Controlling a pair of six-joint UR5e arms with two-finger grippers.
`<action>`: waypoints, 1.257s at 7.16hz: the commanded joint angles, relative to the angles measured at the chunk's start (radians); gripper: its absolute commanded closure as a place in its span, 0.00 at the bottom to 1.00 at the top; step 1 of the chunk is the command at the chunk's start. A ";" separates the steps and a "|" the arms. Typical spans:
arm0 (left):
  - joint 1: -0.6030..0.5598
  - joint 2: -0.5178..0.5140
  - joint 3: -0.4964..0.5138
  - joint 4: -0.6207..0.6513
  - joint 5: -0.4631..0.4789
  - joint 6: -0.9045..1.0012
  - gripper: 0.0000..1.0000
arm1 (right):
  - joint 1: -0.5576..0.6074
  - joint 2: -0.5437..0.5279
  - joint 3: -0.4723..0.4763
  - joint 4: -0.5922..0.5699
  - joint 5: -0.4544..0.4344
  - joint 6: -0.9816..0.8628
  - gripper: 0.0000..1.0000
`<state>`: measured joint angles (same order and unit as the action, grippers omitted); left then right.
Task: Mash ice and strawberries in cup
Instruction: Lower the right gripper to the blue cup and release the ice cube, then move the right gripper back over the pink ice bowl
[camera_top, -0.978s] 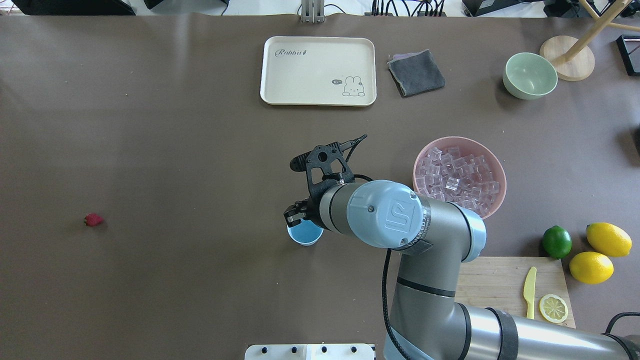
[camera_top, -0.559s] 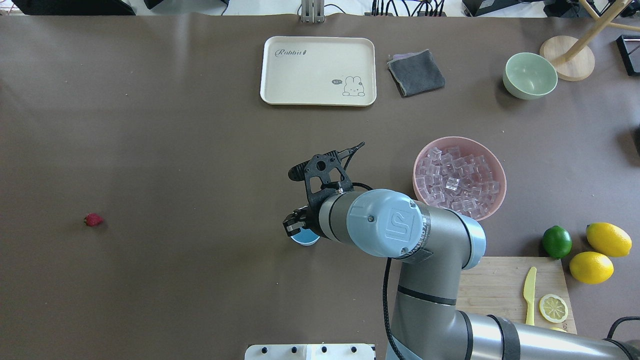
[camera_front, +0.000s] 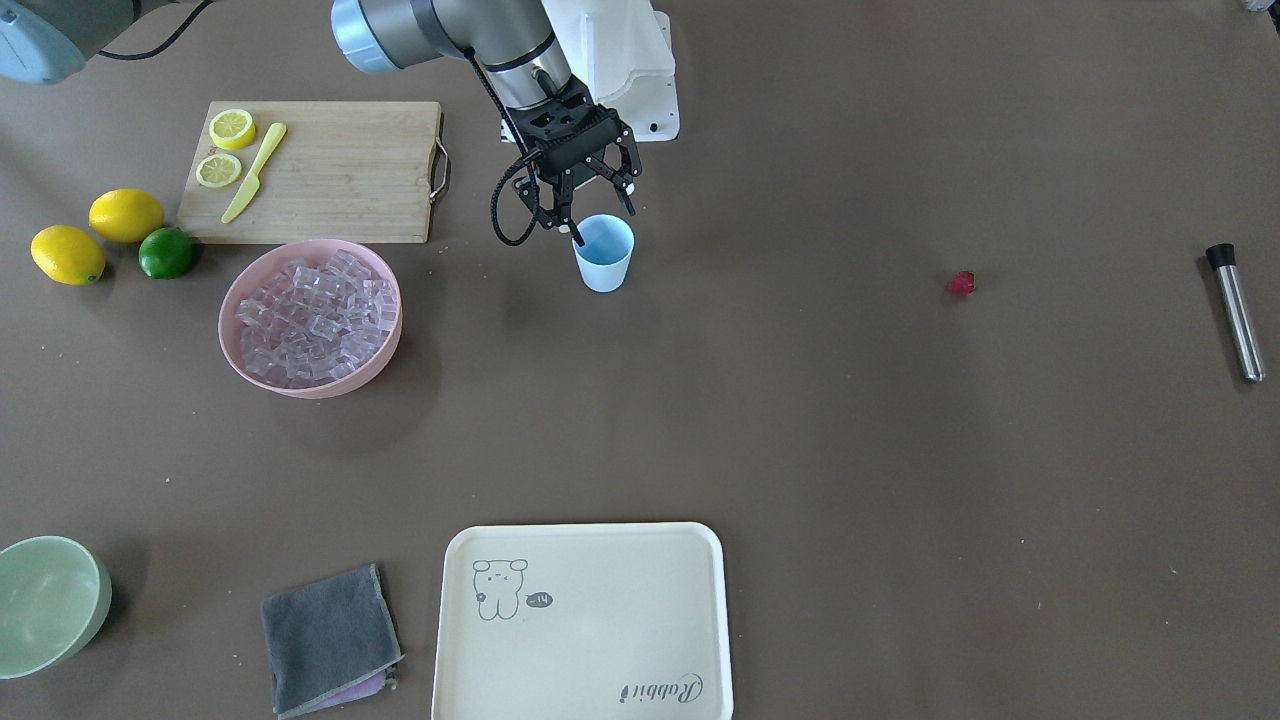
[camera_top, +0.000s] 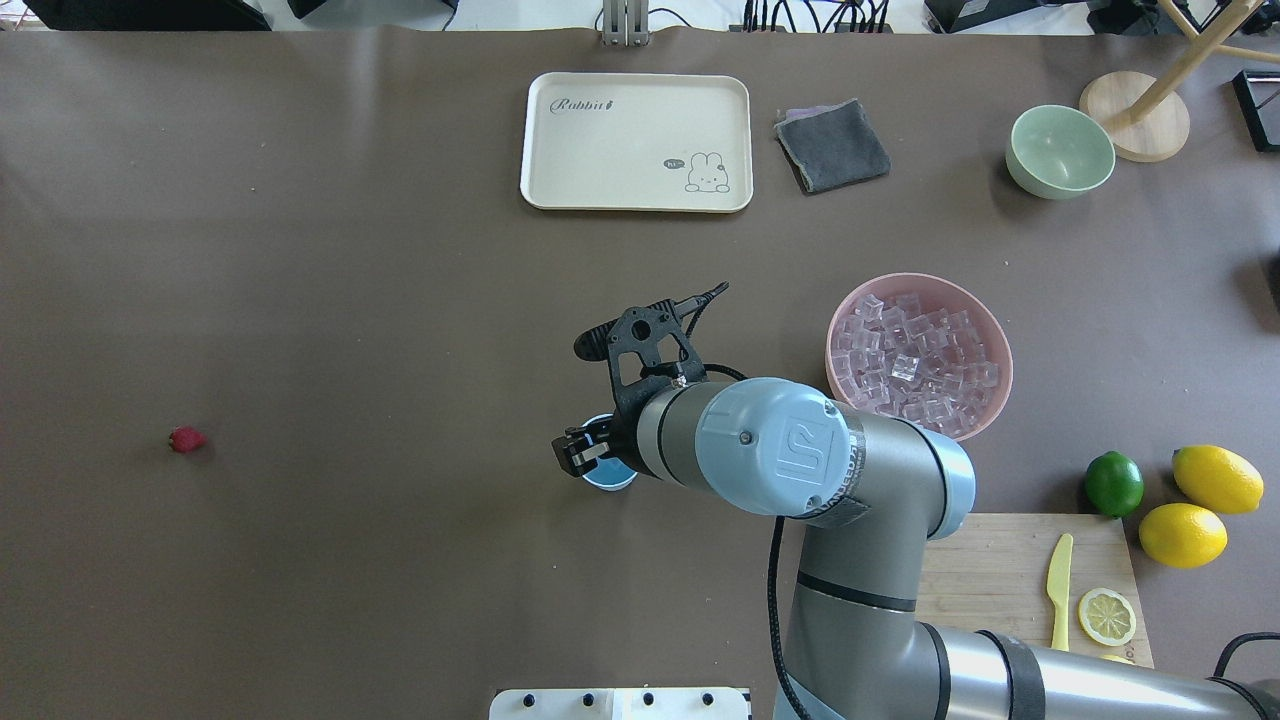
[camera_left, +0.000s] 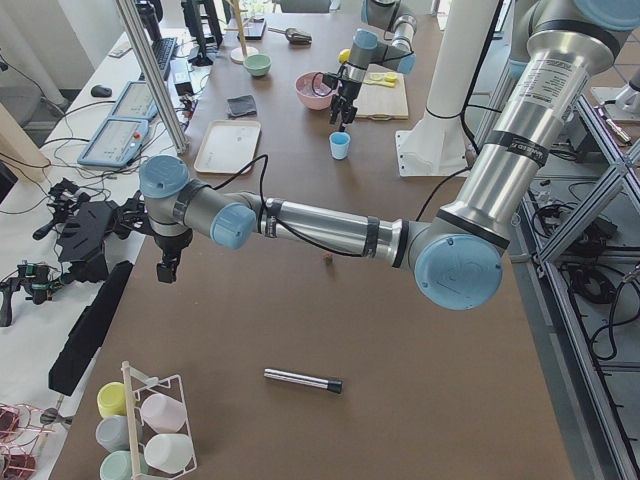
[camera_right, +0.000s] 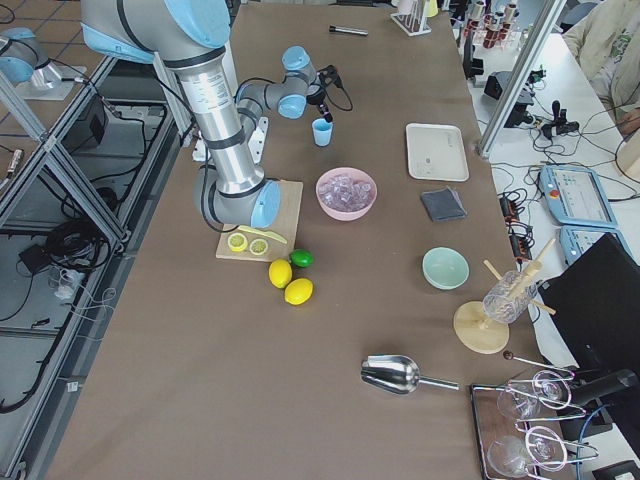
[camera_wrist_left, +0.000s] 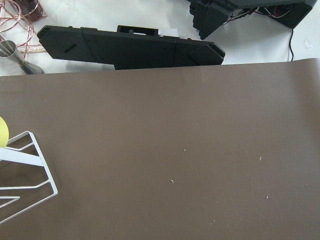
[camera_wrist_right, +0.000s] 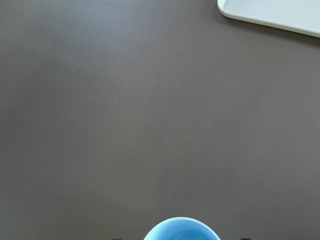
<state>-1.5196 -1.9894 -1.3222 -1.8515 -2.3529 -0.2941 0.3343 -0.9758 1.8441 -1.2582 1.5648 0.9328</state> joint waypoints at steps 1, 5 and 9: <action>-0.001 0.006 -0.011 -0.003 0.000 -0.003 0.02 | 0.076 -0.001 0.021 -0.003 0.042 0.000 0.00; -0.007 0.032 -0.071 -0.003 -0.002 0.001 0.02 | 0.345 -0.102 0.058 -0.010 0.297 -0.003 0.00; -0.005 0.024 -0.081 -0.003 -0.002 0.007 0.02 | 0.509 -0.298 0.116 -0.010 0.413 -0.005 0.00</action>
<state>-1.5261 -1.9614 -1.4015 -1.8540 -2.3546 -0.2874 0.8150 -1.2124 1.9523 -1.2687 1.9724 0.9292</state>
